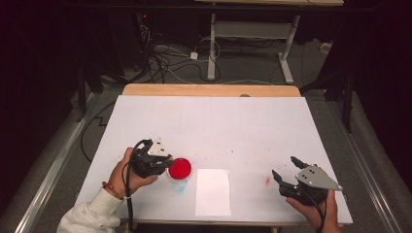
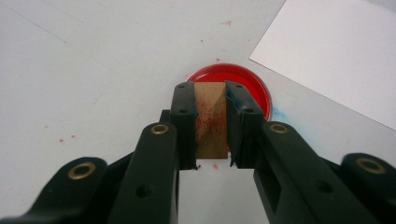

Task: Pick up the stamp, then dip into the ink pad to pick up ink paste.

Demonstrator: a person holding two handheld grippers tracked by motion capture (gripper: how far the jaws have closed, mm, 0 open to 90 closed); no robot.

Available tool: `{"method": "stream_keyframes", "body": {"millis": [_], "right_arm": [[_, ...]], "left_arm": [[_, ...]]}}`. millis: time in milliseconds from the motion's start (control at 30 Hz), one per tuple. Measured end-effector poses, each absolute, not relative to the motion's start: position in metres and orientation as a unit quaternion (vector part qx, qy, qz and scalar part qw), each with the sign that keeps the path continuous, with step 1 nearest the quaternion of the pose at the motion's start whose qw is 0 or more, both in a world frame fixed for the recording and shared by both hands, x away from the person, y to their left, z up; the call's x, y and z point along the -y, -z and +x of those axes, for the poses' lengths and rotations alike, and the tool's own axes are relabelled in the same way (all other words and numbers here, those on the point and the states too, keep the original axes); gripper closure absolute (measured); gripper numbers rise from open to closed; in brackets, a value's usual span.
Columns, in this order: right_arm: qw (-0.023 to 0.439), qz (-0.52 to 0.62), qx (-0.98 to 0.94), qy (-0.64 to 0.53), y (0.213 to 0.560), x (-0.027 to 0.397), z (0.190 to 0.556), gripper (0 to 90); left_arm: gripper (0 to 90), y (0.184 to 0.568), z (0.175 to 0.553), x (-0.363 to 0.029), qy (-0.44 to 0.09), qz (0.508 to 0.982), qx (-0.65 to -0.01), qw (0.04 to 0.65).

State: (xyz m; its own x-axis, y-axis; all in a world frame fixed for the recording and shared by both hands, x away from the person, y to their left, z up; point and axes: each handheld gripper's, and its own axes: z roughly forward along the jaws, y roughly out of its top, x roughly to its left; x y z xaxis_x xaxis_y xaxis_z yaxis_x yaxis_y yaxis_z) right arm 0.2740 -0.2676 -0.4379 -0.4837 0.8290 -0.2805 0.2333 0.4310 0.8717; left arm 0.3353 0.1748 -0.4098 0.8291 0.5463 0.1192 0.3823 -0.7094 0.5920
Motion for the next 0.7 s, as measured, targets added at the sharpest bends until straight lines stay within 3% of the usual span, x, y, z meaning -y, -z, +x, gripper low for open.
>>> {"method": "stream_keyframes", "body": {"millis": [700], "right_arm": [[0.376,0.354,-0.758,-0.399,0.438,0.272,0.27,27.6]], "left_arm": [[73.9,0.381,0.322,-0.18,-0.165,0.905,-0.238,0.311]]}}
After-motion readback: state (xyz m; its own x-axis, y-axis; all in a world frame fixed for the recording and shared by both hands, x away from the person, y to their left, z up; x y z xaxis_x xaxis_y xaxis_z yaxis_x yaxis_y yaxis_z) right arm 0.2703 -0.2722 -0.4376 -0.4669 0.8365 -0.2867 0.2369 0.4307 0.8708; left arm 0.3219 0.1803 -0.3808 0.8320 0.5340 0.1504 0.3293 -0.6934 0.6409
